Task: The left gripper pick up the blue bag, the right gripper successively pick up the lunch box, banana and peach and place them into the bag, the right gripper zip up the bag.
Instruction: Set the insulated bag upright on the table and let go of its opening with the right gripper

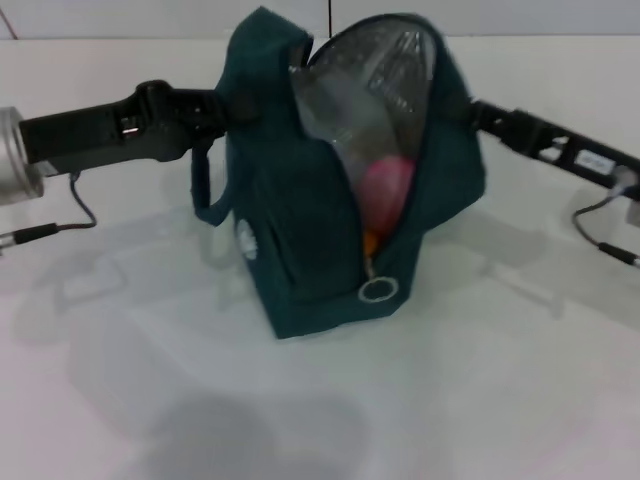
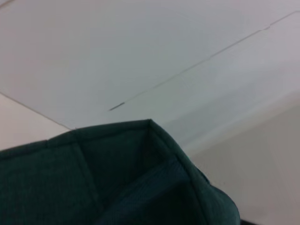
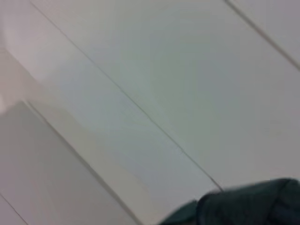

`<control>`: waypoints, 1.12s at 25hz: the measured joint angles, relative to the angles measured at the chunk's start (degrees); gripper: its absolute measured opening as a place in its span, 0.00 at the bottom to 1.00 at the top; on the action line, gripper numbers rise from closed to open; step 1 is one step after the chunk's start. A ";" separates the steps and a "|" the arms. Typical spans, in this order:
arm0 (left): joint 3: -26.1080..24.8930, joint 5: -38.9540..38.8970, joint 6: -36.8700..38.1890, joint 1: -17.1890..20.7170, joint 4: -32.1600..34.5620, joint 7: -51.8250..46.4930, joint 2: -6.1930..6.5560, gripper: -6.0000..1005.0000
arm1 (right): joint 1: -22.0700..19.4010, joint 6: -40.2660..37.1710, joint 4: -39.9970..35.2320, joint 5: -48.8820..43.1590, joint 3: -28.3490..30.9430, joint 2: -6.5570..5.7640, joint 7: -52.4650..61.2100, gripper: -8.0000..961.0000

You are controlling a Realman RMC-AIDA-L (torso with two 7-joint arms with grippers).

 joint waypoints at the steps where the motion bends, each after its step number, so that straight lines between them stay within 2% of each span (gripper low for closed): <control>1: 0.00 -0.12 -0.07 -0.39 -0.01 0.01 -0.47 0.04 | -0.70 -1.56 -0.31 0.00 1.10 -0.12 -0.81 0.09; 5: 0.02 0.57 -1.21 -2.67 -1.67 1.08 -2.18 0.04 | -4.63 -6.05 -4.69 -0.32 3.44 -0.82 -2.65 0.07; 8: 0.07 3.49 -4.08 -4.69 -4.70 1.98 -2.80 0.04 | -6.80 -6.73 -6.96 -0.51 3.55 -1.32 -2.69 0.06; 18: 0.05 4.75 -8.36 -4.11 -6.59 2.87 -3.40 0.04 | -6.56 -3.27 -4.22 -3.16 2.93 -1.13 -2.33 0.05; 26: 0.08 5.77 -10.64 -3.38 -6.71 2.90 -3.58 0.04 | -7.23 -3.90 -4.28 -3.49 3.26 -1.26 -2.40 0.05; 28: 0.09 5.82 -10.71 -3.21 -6.76 2.90 -3.58 0.04 | -7.65 -4.44 -4.31 -3.38 3.46 -1.28 -2.68 0.13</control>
